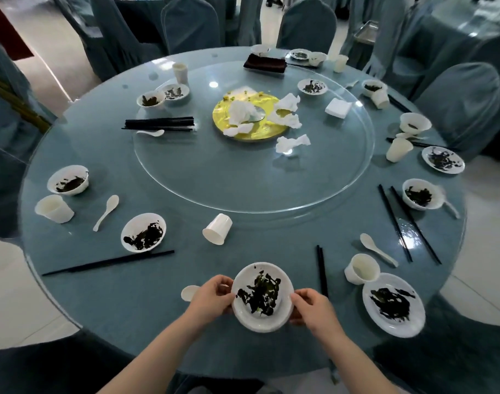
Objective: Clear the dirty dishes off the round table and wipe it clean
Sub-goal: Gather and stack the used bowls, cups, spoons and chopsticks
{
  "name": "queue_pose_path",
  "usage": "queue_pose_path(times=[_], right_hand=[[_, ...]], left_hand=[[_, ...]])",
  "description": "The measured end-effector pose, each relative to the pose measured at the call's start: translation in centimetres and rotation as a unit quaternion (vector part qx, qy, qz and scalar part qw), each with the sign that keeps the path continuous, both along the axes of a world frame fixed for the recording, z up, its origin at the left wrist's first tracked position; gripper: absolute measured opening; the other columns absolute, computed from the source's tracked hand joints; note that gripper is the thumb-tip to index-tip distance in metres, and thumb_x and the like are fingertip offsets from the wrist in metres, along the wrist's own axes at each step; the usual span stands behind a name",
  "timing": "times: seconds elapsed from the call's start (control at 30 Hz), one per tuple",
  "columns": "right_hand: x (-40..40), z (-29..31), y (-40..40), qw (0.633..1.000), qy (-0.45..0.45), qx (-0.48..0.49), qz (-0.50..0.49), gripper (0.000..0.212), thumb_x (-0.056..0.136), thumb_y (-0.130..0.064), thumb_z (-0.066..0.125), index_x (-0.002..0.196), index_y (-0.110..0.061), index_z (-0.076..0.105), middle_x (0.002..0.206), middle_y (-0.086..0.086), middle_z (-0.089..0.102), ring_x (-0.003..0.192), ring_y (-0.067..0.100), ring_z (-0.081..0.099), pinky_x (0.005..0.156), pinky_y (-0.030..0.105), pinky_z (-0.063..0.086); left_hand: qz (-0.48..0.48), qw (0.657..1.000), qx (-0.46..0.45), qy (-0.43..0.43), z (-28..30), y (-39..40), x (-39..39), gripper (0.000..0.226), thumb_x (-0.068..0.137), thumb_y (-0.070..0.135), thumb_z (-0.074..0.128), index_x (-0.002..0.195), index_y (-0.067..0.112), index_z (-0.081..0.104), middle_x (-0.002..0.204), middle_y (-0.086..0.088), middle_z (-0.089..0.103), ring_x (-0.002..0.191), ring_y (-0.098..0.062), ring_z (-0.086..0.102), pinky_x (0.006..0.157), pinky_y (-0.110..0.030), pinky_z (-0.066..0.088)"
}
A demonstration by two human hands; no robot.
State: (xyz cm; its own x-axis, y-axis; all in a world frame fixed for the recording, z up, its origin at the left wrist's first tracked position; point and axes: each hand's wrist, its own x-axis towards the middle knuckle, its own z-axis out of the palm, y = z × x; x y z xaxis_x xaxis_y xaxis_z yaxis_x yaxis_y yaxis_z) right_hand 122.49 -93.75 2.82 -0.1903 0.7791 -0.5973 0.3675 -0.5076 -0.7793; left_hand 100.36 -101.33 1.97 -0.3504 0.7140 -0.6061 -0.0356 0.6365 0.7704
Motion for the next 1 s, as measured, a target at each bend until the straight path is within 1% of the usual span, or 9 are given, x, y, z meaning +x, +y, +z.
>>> queue_pose_path(times=[0.2, 0.37, 0.47, 0.53, 0.63, 0.7, 0.8, 0.9, 1.0], right_hand=[[4.3, -0.1, -0.2, 0.990, -0.024, 0.010, -0.139, 0.007, 0.098, -0.011, 0.054, 0.096, -0.007, 0.060, 0.085, 0.013, 0.068, 0.064, 0.019, 0.058, 0.054, 0.028, 0.051], [7.6, -0.8, -0.2, 0.945, 0.029, -0.043, -0.323, 0.010, 0.100, -0.013, 0.049, 0.096, -0.006, 0.056, 0.080, 0.011, 0.063, 0.055, 0.019, 0.054, 0.042, 0.024, 0.045], [9.0, -1.4, 0.3, 0.908, 0.062, -0.081, -0.406, 0.012, 0.100, -0.014, 0.048, 0.089, -0.012, 0.054, 0.079, 0.009, 0.062, 0.046, 0.015, 0.054, 0.035, 0.018, 0.044], [9.6, -1.7, 0.8, 0.887, 0.075, -0.098, -0.446, 0.013, 0.099, -0.014, 0.047, 0.087, -0.013, 0.053, 0.079, 0.008, 0.062, 0.054, 0.017, 0.051, 0.035, 0.017, 0.045], [10.2, -2.2, 1.5, 0.860, 0.082, -0.114, -0.491, 0.015, 0.099, -0.014, 0.046, 0.085, -0.010, 0.053, 0.079, 0.008, 0.062, 0.058, 0.017, 0.050, 0.036, 0.017, 0.046], [10.5, -2.6, 2.0, 0.846, 0.076, -0.121, -0.514, 0.019, 0.100, -0.016, 0.046, 0.085, -0.008, 0.053, 0.078, 0.008, 0.062, 0.058, 0.017, 0.052, 0.036, 0.018, 0.046], [11.0, -3.1, 2.4, 0.828, 0.055, -0.128, -0.543, 0.027, 0.101, -0.022, 0.047, 0.080, -0.005, 0.049, 0.076, 0.009, 0.062, 0.058, 0.018, 0.054, 0.034, 0.019, 0.047], [11.3, -3.4, 2.4, 0.834, 0.011, -0.112, -0.540, 0.030, 0.101, -0.022, 0.051, 0.077, -0.004, 0.049, 0.072, 0.010, 0.063, 0.054, 0.018, 0.055, 0.033, 0.020, 0.047], [11.5, -3.8, 2.5, 0.836, 0.019, -0.115, -0.536, 0.019, 0.099, -0.016, 0.052, 0.089, 0.000, 0.055, 0.072, 0.012, 0.064, 0.043, 0.016, 0.057, 0.033, 0.020, 0.047]], left_hand=[[-0.035, 0.999, -0.012, 0.034, -1.1, 1.6, 1.8, 0.015, 0.081, 0.001, 0.067, 0.091, 0.011, 0.064, 0.085, -0.006, 0.073, 0.068, -0.017, 0.065, 0.068, -0.035, 0.059], [-0.072, 0.991, -0.007, 0.112, -1.7, 2.7, 2.8, 0.011, 0.083, 0.014, 0.066, 0.091, 0.020, 0.062, 0.086, 0.005, 0.071, 0.078, -0.017, 0.070, 0.075, -0.037, 0.059], [-0.167, 0.963, 0.012, 0.212, -1.8, 3.1, 2.9, 0.011, 0.087, 0.022, 0.062, 0.097, 0.026, 0.057, 0.092, 0.017, 0.063, 0.084, -0.005, 0.062, 0.073, -0.023, 0.049], [-0.230, 0.933, 0.032, 0.274, -2.0, 3.1, 2.8, 0.021, 0.090, 0.025, 0.059, 0.111, 0.029, 0.056, 0.102, 0.014, 0.055, 0.092, -0.006, 0.057, 0.078, -0.022, 0.043], [-0.259, 0.916, 0.041, 0.303, -2.5, 3.1, 2.5, 0.032, 0.092, 0.027, 0.057, 0.124, 0.025, 0.056, 0.117, 0.007, 0.050, 0.105, -0.014, 0.056, 0.091, -0.028, 0.044], [-0.262, 0.916, 0.041, 0.300, -2.6, 3.0, 2.2, 0.033, 0.092, 0.028, 0.057, 0.125, 0.025, 0.055, 0.116, 0.009, 0.050, 0.107, -0.013, 0.056, 0.094, -0.029, 0.045], [-0.266, 0.916, 0.042, 0.296, -2.6, 3.0, 1.9, 0.030, 0.091, 0.030, 0.058, 0.121, 0.029, 0.055, 0.107, 0.014, 0.049, 0.103, -0.009, 0.056, 0.091, -0.028, 0.046], [-0.266, 0.919, 0.039, 0.287, -2.5, 3.1, 1.8, 0.028, 0.089, 0.030, 0.059, 0.117, 0.029, 0.056, 0.106, 0.013, 0.053, 0.099, -0.006, 0.058, 0.090, -0.029, 0.048], [-0.275, 0.919, 0.028, 0.280, -2.6, 3.3, 1.8, 0.028, 0.089, 0.029, 0.058, 0.117, 0.030, 0.055, 0.109, 0.012, 0.057, 0.092, -0.003, 0.060, 0.086, -0.029, 0.050]])
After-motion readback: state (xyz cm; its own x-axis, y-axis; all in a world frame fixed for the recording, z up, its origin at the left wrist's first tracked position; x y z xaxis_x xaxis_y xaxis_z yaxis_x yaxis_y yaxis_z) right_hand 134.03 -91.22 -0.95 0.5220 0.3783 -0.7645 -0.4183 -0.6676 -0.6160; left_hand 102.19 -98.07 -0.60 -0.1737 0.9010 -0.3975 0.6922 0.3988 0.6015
